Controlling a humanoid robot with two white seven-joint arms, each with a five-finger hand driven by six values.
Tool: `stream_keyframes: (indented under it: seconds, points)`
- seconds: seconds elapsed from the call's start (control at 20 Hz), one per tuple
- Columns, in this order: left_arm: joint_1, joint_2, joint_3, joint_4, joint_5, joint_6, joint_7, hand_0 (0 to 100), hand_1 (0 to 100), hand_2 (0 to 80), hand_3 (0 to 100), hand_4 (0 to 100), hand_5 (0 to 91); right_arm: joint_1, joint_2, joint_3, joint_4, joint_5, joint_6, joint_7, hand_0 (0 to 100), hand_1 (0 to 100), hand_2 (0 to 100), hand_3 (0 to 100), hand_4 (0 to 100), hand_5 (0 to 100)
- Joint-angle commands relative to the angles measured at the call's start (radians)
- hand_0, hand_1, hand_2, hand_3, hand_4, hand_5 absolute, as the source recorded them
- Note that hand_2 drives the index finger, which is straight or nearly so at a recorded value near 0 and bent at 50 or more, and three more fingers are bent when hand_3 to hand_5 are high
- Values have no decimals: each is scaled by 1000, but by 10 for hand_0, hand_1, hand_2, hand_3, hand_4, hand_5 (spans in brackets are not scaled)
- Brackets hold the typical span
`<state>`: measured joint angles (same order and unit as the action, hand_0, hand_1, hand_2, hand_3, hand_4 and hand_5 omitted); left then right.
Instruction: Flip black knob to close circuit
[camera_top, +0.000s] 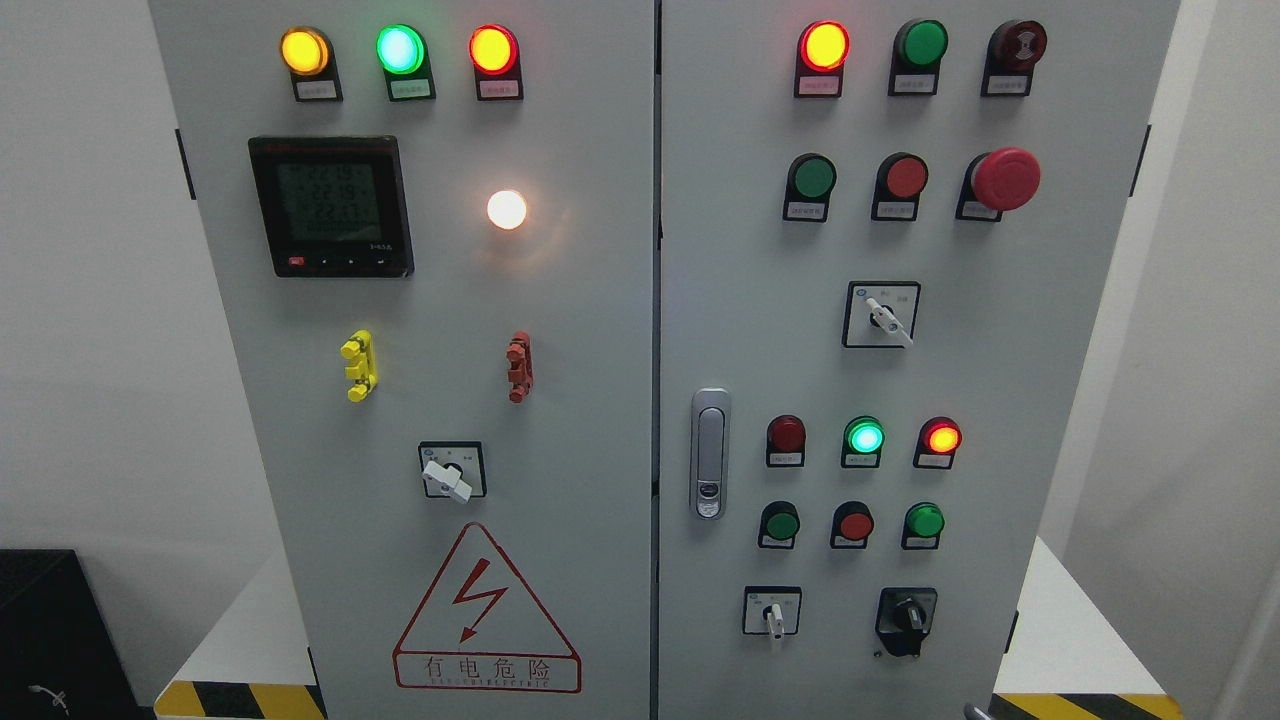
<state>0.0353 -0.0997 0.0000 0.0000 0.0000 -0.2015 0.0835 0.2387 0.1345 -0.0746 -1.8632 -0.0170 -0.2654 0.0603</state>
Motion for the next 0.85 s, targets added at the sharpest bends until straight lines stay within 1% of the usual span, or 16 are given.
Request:
stream_keyframes:
  seconds: [0.0, 0.2, 0.45, 0.8]
  points:
    - [0, 0, -21, 21, -21, -1, -1, 120, 556, 0, 0, 0, 0, 34, -1, 12, 62, -80, -41, 49, 0, 32, 0, 0, 0, 0]
    - [0, 0, -21, 21, -21, 1, -1, 120, 556, 0, 0, 0, 0, 37, -3, 13, 90, -81, -60, 50, 0, 24, 0, 0, 0, 0]
    - [0, 0, -21, 21, -21, 1, -1, 120, 556, 0, 0, 0, 0, 37, -3, 18, 95, -81, -58, 59, 0, 21, 0, 0, 0, 0]
    - [0, 0, -21, 21, -21, 1, 1, 120, 556, 0, 0, 0, 0, 37, -3, 18, 90, -81, -58, 61, 0, 16, 0, 0, 0, 0]
